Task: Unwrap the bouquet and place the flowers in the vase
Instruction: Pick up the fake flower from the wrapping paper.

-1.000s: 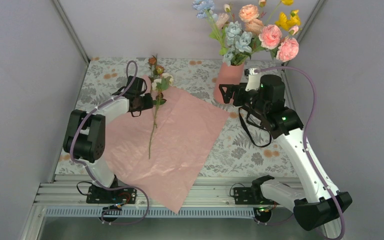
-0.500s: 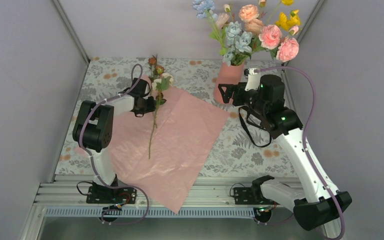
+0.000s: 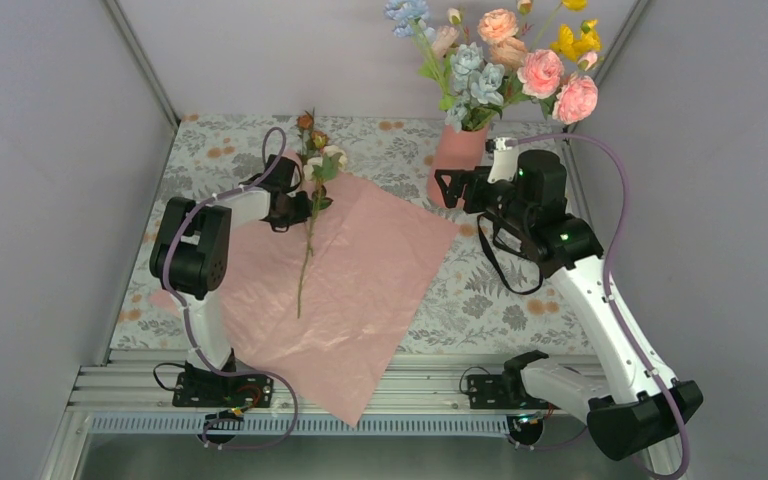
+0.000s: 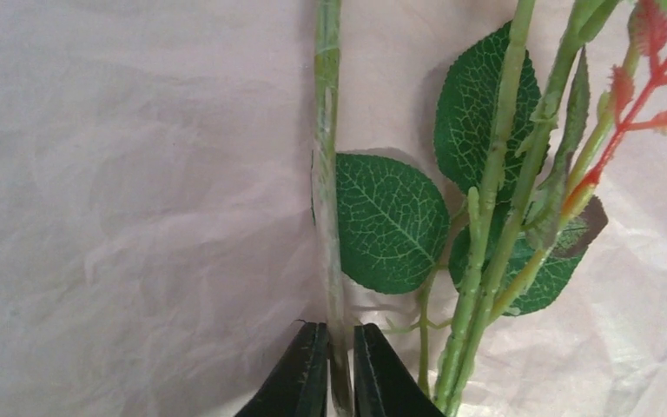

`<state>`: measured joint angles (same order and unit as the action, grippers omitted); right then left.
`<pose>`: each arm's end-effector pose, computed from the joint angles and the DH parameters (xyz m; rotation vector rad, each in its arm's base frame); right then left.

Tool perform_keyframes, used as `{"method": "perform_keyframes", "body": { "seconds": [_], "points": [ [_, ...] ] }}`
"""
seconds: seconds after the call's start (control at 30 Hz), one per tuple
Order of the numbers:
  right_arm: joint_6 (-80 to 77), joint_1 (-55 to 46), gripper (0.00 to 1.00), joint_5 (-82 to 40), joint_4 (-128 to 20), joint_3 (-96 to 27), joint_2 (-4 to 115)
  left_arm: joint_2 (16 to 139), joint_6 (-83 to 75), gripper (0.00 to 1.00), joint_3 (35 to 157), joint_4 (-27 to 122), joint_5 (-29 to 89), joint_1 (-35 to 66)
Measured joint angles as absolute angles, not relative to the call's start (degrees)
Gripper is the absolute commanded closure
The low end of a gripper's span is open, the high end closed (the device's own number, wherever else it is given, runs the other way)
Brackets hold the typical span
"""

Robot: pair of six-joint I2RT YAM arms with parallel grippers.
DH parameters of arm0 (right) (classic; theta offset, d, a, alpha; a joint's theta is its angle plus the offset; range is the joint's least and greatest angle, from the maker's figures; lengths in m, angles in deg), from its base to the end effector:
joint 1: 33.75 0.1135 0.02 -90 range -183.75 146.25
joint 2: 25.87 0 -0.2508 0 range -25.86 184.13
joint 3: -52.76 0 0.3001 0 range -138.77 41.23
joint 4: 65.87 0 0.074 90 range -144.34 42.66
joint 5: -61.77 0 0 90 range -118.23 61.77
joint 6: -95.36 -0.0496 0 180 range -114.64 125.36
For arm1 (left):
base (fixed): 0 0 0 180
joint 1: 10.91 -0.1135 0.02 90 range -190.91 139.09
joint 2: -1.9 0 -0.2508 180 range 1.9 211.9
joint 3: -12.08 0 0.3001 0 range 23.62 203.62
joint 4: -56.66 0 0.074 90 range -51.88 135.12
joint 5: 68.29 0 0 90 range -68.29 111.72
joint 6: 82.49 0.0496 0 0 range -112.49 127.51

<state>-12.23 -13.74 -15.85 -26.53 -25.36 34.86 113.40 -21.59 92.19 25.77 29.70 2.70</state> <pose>0.2757 0.1117 0.3762 -0.1881 1.9910 0.6388 0.4118 -0.1068 0.0816 -0.3190 2.6920 -0.4198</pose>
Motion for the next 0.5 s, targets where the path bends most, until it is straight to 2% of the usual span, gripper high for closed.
{"method": "perform_keyframes", "body": {
  "seconds": [0.1,0.5],
  "points": [
    [-12.4,-13.49,0.01,-15.96,-26.53,-24.9,34.49,113.42,-21.86,0.97,92.19,25.72,29.35,2.7],
    [-14.17,-12.6,0.02,-17.31,-26.29,-24.18,34.06,110.3,-24.26,0.98,90.88,25.83,28.76,2.7]
  ]
}}
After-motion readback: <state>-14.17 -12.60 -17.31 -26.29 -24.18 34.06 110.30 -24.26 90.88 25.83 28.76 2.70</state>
